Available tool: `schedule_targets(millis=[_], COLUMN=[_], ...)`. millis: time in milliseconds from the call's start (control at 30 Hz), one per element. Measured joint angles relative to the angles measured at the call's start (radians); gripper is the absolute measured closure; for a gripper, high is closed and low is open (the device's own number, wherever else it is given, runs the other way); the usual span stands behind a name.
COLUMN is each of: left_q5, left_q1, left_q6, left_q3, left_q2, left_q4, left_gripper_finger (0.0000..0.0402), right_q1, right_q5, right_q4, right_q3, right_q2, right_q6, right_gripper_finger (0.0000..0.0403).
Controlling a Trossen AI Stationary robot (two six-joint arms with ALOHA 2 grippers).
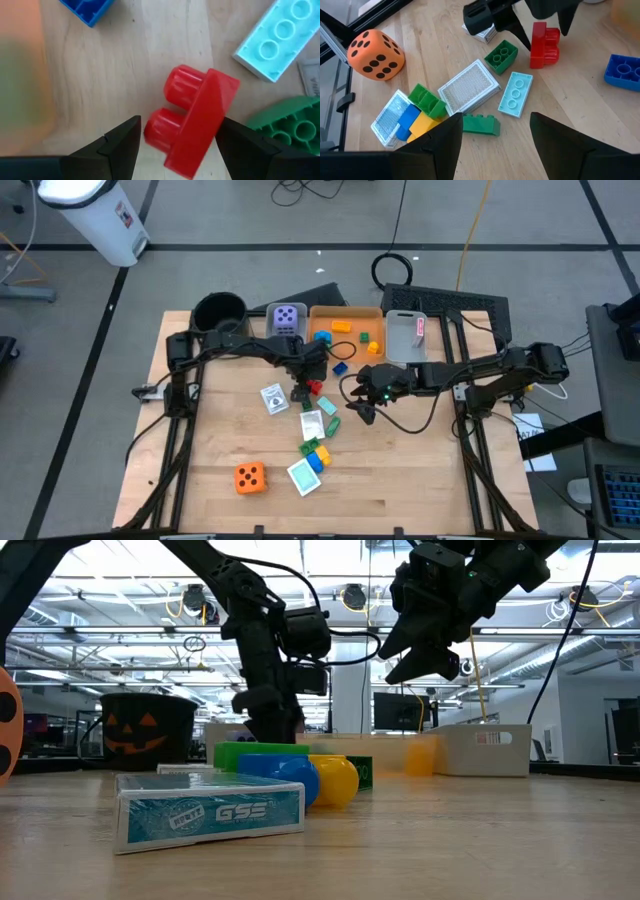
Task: Pick & Place Toys
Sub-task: Put the red game piece into the orange bin
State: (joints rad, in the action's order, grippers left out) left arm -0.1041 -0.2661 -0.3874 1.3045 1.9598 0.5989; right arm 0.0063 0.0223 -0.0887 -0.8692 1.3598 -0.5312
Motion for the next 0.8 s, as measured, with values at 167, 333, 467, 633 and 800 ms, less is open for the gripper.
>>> schedule_targets(millis=[167,333,467,633,800], left_q5=[0.004,0.007,-0.001,0.006,0.005], left_q1=[0.000,0.000,-0.001,0.000,0.000], left_q6=[0.000,0.002,0.014,0.058,0.069], left_q3=[0.001,0.002,0.002,0.002,0.002], left_q2=[0.011,0.015,0.015,0.016,0.016], left_q4=[-0.002,-0.001,-0.004,-0.007,-0.008], left_gripper_finger=[0.0147,0.0166,0.0206,0.0252,0.0299], right_q1=[0.000,0.000,0.000,0.000,0.000], right_q5=[0.000,0.000,0.000,0.000,0.000], right_q4=[0.001,0.001,0.001,0.001,0.001], right_q3=[0.000,0.000,0.000,0.000,0.000], right_q2=[0.000,0.000,0.000,0.000,0.000], right_q6=[-0.007,-0.007,-0.007,-0.007,-0.007], right_gripper_finger=[0.0181,0.0181,0.0181,0.0181,0.0181])
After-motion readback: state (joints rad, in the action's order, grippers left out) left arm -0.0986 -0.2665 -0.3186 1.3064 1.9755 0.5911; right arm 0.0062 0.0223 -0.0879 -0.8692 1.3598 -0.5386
